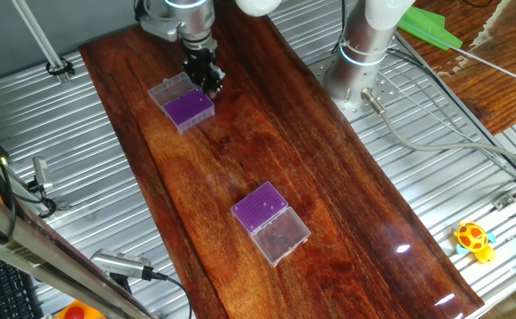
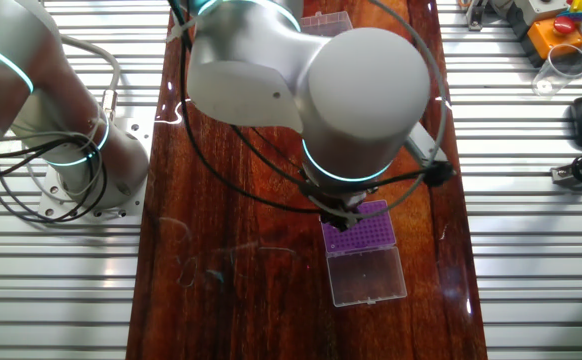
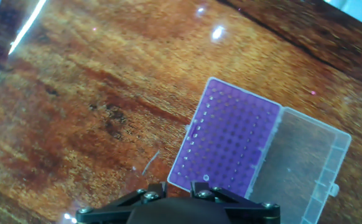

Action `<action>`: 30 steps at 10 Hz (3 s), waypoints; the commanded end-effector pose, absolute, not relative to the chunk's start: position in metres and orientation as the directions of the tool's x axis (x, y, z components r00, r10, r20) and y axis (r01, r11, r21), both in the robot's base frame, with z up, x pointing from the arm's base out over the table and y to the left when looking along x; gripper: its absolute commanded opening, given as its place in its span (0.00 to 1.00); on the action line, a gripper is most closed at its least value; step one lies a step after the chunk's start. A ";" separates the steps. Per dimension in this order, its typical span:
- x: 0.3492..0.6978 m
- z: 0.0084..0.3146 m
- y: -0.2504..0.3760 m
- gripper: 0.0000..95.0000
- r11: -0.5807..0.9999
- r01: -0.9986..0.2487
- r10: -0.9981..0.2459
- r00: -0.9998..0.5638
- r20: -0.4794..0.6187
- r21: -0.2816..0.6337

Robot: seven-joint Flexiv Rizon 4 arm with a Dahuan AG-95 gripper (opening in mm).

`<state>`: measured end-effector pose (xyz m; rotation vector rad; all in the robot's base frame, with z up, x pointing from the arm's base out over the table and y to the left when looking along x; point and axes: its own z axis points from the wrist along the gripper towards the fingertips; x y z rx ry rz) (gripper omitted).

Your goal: Transfer all small pipette tips from one holder to another

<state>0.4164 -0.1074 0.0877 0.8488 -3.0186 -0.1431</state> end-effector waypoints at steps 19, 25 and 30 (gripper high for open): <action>0.435 0.061 -0.132 0.20 0.915 -0.402 -0.401 -0.915 -0.044 0.030; 0.435 0.056 -0.131 0.20 0.917 -0.398 -0.396 -0.917 -0.045 0.023; 0.436 0.052 -0.126 0.00 0.920 -0.391 -0.390 -0.920 -0.047 0.019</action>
